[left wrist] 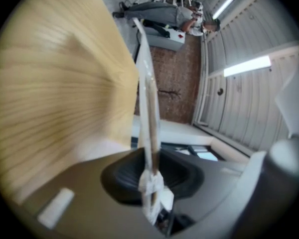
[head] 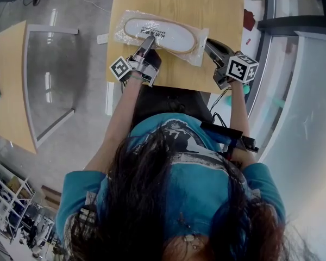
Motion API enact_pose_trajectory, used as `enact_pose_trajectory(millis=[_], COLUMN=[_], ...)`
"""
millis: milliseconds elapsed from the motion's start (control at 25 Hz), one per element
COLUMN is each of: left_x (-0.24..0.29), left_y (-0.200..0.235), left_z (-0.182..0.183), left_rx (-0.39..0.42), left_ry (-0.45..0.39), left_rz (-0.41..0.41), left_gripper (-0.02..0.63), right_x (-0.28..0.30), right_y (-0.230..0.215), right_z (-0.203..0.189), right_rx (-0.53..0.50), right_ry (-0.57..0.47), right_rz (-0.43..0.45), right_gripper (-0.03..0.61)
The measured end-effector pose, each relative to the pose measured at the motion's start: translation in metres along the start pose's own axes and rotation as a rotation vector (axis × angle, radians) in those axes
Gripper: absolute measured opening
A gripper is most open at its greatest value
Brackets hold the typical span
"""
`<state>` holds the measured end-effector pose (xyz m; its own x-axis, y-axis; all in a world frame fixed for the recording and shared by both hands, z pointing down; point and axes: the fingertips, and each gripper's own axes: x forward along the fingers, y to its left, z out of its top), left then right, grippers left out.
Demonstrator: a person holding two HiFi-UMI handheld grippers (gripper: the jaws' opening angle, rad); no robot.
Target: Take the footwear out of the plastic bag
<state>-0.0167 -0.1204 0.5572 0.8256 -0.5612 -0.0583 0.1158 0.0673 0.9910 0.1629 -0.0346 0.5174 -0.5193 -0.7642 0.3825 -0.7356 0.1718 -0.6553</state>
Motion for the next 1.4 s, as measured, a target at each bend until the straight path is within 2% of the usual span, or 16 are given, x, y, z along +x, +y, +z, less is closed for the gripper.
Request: enact_pose_trajectory(millis=[80, 160, 320, 600, 800, 880, 1040, 1160, 1240, 1320, 1400], left_x=[0.0, -0.001, -0.003, -0.002, -0.005, -0.006, -0.005, -0.002, -0.003, -0.004, -0.004], left_y=[0.0, 0.002, -0.002, -0.014, -0.016, -0.016, -0.013, -0.015, -0.015, -0.015, -0.016], left_z=[0.001, 0.002, 0.005, 0.006, 0.007, 0.007, 0.003, 0.001, 0.002, 0.003, 0.003], left_rx=[0.003, 0.013, -0.002, -0.067, -0.163, -0.181, -0.198, -0.195, -0.184, -0.186, -0.193], left_ry=[0.0, -0.001, -0.022, -0.042, -0.089, -0.088, -0.052, -0.044, -0.043, -0.041, -0.044], left_rz=[0.018, 0.038, 0.012, -0.074, -0.109, -0.111, -0.098, -0.092, -0.09, -0.1, -0.108], left_gripper=[0.08, 0.08, 0.078, 0.077, 0.077, 0.077, 0.077, 0.077, 0.076, 0.075, 0.075], right_x=[-0.001, 0.001, 0.009, 0.009, 0.005, 0.005, 0.014, 0.023, 0.022, 0.019, 0.017], right_y=[0.008, 0.018, 0.029, 0.02, 0.025, 0.023, 0.014, 0.017, 0.022, 0.03, 0.034], right_z=[0.002, 0.002, -0.004, -0.018, -0.008, -0.009, -0.026, -0.03, -0.026, -0.018, -0.016], right_rx=[0.015, -0.015, -0.072, 0.126, 0.241, 0.24, 0.132, 0.093, 0.156, 0.227, 0.261], right_ry=[-0.003, 0.025, 0.089, 0.117, 0.001, -0.008, 0.086, 0.126, 0.107, 0.073, 0.064], right_rz=[0.052, 0.085, 0.08, 0.159, 0.276, 0.269, 0.159, 0.126, 0.176, 0.261, 0.309], right_gripper=[0.087, 0.087, 0.087, 0.133, 0.132, 0.128, 0.067, 0.061, 0.069, 0.128, 0.168])
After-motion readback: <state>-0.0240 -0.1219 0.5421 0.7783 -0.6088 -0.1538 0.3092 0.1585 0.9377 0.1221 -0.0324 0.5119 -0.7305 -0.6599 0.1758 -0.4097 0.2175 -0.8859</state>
